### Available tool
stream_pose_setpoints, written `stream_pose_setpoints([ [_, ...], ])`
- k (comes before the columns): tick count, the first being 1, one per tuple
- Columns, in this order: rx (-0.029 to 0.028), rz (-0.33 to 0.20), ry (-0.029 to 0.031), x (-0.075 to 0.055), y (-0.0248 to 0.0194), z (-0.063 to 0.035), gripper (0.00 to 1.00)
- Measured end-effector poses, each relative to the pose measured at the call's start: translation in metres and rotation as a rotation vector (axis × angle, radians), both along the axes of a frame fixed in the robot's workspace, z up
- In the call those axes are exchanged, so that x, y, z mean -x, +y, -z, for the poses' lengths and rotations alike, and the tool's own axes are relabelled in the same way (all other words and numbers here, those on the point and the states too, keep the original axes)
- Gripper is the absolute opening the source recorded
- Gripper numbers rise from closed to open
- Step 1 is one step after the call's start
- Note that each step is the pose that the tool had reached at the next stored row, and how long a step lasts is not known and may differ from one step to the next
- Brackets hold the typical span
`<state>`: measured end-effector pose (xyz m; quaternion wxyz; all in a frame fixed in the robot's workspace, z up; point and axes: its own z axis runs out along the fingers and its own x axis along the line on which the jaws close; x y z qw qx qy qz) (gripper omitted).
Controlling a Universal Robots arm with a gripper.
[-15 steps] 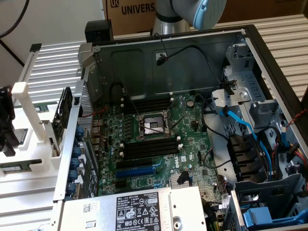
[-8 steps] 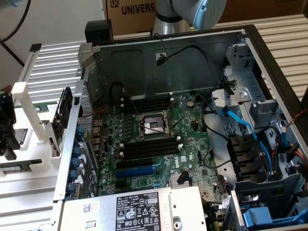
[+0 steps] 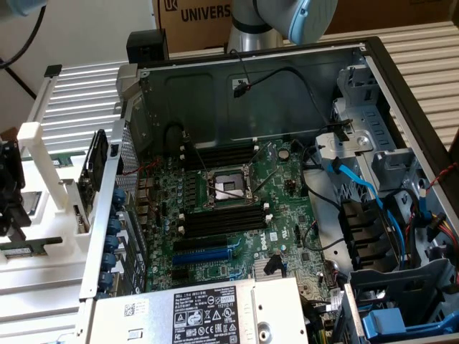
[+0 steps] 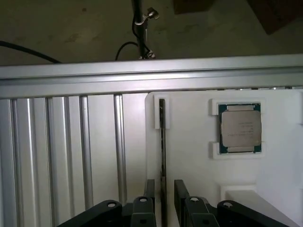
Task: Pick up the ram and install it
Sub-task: 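Pick up the ram and move it above insertion slot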
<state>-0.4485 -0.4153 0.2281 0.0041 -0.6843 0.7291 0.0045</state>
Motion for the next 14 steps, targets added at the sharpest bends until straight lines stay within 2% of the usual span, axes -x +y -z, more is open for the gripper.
stream_pose_setpoints([
  [6, 0.0, -0.007, 0.0, 0.0, -0.0001, 0.011, 0.31],
  [14, -0.0005, -0.013, -0.0001, -0.002, 0.0, 0.0205, 0.31],
])
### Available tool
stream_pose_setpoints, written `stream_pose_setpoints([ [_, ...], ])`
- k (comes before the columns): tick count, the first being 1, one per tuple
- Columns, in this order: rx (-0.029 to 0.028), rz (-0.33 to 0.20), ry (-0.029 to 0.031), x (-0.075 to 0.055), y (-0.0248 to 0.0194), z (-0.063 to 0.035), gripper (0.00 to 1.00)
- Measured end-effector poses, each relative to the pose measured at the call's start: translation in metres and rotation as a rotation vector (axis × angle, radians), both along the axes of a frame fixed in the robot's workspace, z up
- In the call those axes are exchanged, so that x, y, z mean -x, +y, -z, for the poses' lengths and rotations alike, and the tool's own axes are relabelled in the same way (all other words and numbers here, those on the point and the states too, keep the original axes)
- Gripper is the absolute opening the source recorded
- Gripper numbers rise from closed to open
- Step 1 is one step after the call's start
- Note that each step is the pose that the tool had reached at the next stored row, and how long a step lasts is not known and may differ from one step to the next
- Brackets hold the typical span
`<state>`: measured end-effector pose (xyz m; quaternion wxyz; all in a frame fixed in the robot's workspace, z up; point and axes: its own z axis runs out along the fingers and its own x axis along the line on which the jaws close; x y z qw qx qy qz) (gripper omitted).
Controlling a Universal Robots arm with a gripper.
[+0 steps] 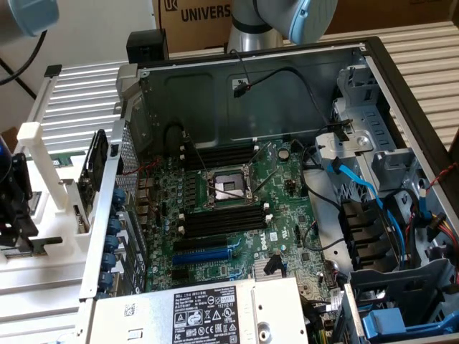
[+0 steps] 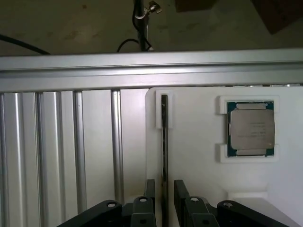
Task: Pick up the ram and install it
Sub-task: 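Pick up the ram and move it above insertion slot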
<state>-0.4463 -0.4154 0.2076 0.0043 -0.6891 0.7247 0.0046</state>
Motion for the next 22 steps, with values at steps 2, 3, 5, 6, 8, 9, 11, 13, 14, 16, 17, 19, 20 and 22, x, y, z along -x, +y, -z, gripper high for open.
stream_pose_setpoints([
  [2, -0.0003, -0.001, 0.0001, -0.0001, 0.0002, 0.0016, 0.31],
  [3, -0.0004, -0.001, 0.0001, -0.0001, 0.0005, 0.0025, 0.31],
  [5, -0.0007, -0.001, 0.0001, 0.0, 0.0014, 0.0043, 0.31],
  [6, -0.0007, -0.001, 0.0002, 0.0, 0.0017, 0.0047, 0.31],
  [8, -0.001, -0.002, 0.0001, -0.0001, 0.0023, 0.0051, 0.31],
  [9, -0.001, -0.002, 0.0001, 0.0, 0.0025, 0.0052, 0.31],
  [11, -0.0008, -0.003, 0.0004, 0.0, 0.0025, 0.0053, 0.31],
  [13, -0.0011, -0.003, -0.0001, -0.0001, 0.0025, 0.0064, 0.31],
  [14, -0.0011, -0.003, 0.0, -0.0001, 0.0025, 0.0071, 0.31],
  [16, -0.0009, -0.003, 0.0004, 0.0, 0.0025, 0.008, 0.31],
  [17, -0.0008, -0.003, 0.0008, 0.0, 0.0025, 0.008, 0.31],
  [19, -0.0009, -0.003, 0.0006, 0.0, 0.0025, 0.0081, 0.31],
  [20, -0.001, -0.003, 0.0006, 0.0, 0.0025, 0.0081, 0.31],
  [22, -0.001, -0.002, 0.0006, 0.0, 0.0025, 0.0081, 0.31],
])
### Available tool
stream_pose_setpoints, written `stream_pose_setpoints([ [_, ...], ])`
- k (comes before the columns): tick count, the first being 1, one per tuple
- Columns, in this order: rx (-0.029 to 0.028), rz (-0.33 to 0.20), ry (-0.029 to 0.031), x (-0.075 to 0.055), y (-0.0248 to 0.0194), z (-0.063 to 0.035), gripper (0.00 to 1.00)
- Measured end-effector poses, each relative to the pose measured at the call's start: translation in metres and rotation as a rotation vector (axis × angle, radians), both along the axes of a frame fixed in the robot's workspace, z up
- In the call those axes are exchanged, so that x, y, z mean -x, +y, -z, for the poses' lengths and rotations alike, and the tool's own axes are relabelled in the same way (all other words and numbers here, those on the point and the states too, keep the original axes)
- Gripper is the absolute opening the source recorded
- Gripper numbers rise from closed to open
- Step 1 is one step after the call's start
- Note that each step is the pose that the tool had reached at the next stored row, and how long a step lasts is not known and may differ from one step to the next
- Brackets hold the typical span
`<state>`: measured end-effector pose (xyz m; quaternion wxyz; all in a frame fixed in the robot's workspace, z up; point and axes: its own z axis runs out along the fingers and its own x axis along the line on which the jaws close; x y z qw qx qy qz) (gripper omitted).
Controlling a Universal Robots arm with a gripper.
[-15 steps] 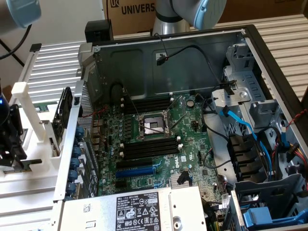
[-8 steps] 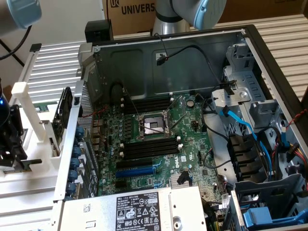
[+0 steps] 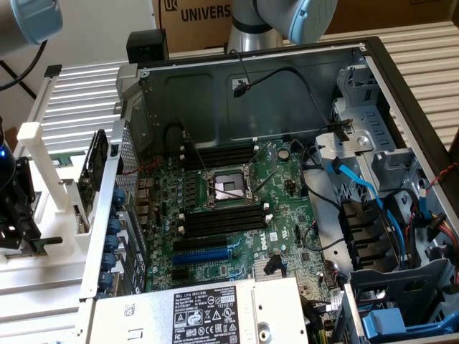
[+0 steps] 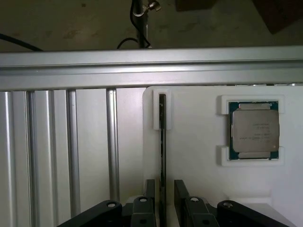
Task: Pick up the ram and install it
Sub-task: 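Pick up the ram and move it above insertion slot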
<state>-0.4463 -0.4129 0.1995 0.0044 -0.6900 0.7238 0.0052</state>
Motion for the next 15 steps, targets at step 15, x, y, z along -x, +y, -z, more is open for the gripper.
stream_pose_setpoints([
  [15, 0.0, 0.0, 0.0003, 0.0, 0.0, 0.0, 0.13],
])
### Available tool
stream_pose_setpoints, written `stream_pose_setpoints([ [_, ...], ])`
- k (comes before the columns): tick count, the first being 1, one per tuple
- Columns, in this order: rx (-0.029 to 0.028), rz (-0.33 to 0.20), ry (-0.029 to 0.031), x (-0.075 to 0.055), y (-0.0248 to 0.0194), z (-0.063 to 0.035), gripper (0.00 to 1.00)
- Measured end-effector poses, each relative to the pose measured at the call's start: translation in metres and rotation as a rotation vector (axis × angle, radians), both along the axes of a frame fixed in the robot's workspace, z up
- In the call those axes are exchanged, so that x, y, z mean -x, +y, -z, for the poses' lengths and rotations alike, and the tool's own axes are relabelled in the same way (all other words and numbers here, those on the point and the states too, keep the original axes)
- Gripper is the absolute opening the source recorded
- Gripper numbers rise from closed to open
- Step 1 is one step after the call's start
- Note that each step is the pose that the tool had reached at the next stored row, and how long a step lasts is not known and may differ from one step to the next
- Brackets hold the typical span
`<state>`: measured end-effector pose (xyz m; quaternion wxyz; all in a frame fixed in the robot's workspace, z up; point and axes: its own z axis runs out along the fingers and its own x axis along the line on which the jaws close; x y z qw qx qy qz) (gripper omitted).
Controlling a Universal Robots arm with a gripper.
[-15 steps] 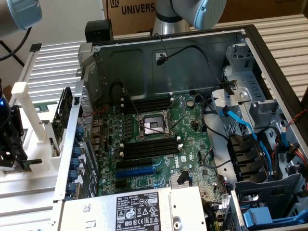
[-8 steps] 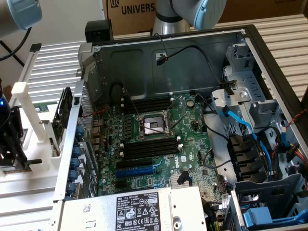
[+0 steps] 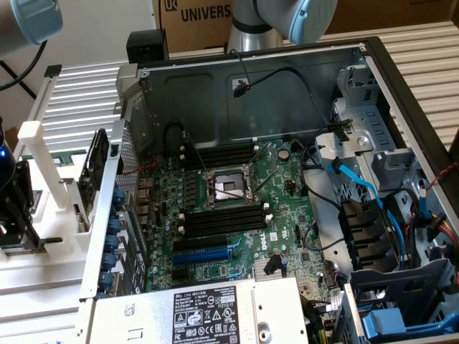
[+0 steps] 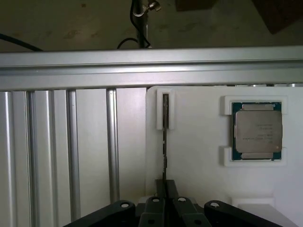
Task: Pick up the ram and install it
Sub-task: 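Pick up the ram and move it above insertion slot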
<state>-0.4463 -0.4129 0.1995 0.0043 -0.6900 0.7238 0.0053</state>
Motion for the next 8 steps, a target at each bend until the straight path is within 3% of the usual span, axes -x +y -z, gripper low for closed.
stream_pose_setpoints([
  [5, 0.0002, 0.0, 0.0, 0.0, 0.0001, -0.0003, 0.13],
  [8, 0.0036, 0.001, -0.0001, 0.0002, 0.0002, -0.0024, 0.13],
])
